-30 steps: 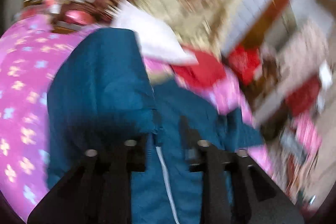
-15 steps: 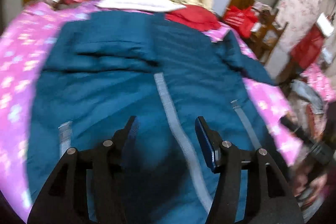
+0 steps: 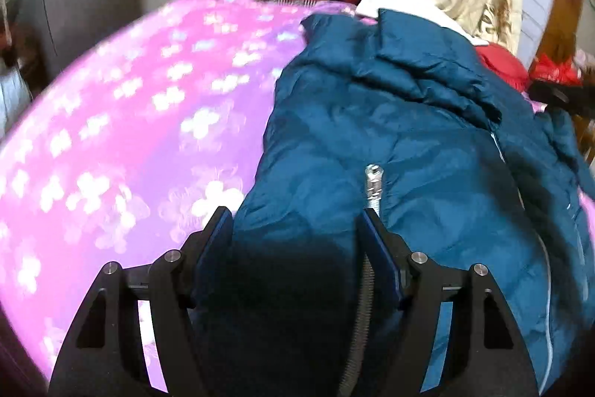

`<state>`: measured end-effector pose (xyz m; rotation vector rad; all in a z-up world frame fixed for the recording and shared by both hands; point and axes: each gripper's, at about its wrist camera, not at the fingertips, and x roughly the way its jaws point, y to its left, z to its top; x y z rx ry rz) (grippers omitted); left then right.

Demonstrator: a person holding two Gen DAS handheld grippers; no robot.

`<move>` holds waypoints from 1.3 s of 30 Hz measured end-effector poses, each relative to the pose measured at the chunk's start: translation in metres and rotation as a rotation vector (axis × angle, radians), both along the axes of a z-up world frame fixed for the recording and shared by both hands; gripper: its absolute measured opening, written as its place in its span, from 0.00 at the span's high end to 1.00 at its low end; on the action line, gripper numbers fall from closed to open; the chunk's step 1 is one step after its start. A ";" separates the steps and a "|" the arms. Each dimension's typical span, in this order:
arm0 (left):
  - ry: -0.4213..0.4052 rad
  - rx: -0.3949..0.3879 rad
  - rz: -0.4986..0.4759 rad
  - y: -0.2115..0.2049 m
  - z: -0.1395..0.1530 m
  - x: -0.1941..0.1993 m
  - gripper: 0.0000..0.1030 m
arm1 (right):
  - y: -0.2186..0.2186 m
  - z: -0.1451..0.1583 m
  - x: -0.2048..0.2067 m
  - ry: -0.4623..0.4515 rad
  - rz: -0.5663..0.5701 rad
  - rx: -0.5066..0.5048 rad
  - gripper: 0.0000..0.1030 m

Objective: Fold large clothes

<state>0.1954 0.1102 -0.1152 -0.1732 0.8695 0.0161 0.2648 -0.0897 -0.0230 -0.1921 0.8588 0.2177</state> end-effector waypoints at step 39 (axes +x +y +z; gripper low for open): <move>0.010 -0.103 0.024 0.012 -0.003 -0.004 0.31 | -0.195 -0.030 0.060 0.085 -0.544 -0.010 0.50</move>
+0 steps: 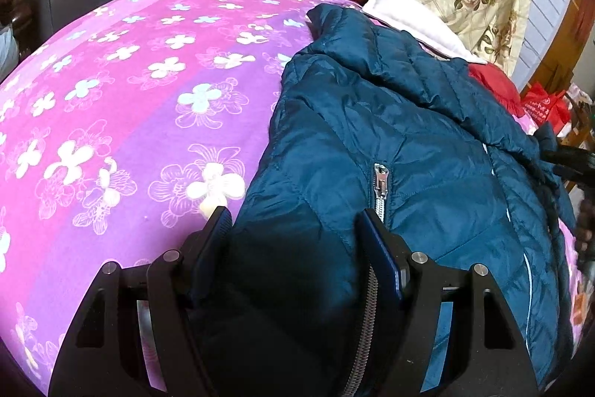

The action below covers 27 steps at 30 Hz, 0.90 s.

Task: Fold large clothes
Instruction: 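Grasp the opposite side edge of the jacket with the right gripper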

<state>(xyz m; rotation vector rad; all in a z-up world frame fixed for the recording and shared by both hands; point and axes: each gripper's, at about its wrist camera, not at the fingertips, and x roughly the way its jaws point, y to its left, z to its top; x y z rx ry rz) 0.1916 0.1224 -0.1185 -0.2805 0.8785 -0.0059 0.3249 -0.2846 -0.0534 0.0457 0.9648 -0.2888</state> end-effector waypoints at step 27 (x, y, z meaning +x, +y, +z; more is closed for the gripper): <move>-0.067 -0.031 0.035 0.023 0.017 -0.015 0.31 | 0.341 -0.043 0.088 0.109 0.508 0.055 0.50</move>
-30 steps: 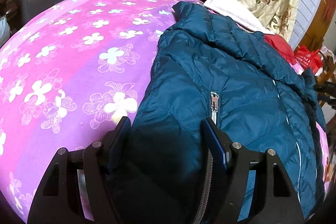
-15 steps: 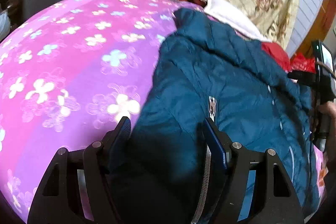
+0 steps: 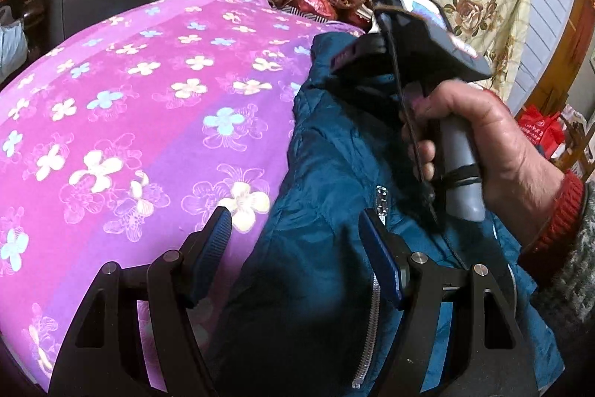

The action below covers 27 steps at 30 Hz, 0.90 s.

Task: Fold large clothes
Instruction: 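Grasp the opposite side edge of the jacket with the right gripper, then lift the side and sleeve with the right gripper and fold over the zipper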

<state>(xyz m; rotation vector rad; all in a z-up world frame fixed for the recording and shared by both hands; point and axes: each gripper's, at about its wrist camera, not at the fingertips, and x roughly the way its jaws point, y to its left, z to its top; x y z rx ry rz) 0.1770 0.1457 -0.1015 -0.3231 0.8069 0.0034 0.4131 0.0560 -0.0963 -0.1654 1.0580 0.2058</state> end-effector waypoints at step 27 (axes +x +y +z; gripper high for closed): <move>-0.080 0.189 -0.070 -0.060 0.019 -0.029 0.31 | -0.484 0.082 -0.197 -0.255 -0.700 0.161 0.27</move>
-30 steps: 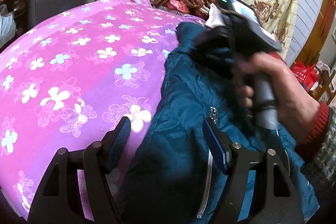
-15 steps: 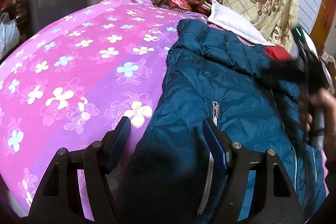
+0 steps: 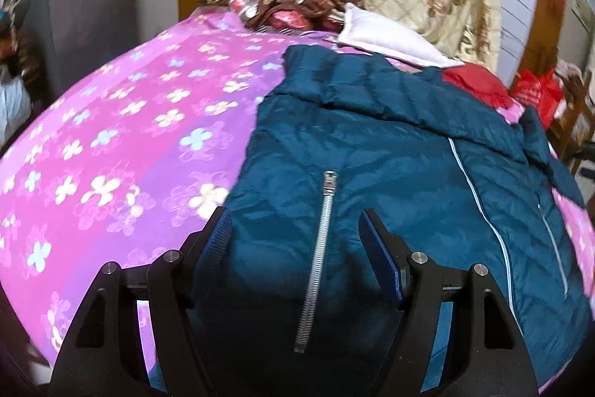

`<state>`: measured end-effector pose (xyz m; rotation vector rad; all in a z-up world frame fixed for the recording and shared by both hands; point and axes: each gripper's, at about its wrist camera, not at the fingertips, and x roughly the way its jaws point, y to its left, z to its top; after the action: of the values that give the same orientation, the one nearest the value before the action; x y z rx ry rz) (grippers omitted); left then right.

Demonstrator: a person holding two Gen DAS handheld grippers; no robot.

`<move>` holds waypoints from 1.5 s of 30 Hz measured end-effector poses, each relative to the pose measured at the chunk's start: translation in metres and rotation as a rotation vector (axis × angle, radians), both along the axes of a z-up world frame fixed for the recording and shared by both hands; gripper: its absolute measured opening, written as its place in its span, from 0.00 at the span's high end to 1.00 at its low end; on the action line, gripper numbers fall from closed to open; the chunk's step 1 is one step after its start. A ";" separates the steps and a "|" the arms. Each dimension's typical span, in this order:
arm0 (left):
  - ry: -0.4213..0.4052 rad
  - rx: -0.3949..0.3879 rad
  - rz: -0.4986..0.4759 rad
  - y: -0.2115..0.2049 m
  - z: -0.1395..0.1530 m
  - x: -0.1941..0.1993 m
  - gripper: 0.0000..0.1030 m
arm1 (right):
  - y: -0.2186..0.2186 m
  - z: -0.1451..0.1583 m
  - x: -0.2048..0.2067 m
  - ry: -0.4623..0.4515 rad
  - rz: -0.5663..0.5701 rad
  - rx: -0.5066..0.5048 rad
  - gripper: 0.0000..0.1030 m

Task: Fold large clothes
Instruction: 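Lift the side and sleeve with the right gripper and fold over the zipper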

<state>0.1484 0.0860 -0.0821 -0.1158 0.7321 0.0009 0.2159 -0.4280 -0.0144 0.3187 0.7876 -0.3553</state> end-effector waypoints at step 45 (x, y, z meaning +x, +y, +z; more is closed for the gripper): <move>0.170 -0.011 0.033 -0.005 -0.040 0.034 0.20 | -0.218 0.103 -0.006 -0.161 -0.366 0.027 0.97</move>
<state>0.1823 0.0811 -0.1219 -0.1399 0.9003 0.0385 0.2098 -0.6456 0.0889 0.5124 0.5741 -0.6540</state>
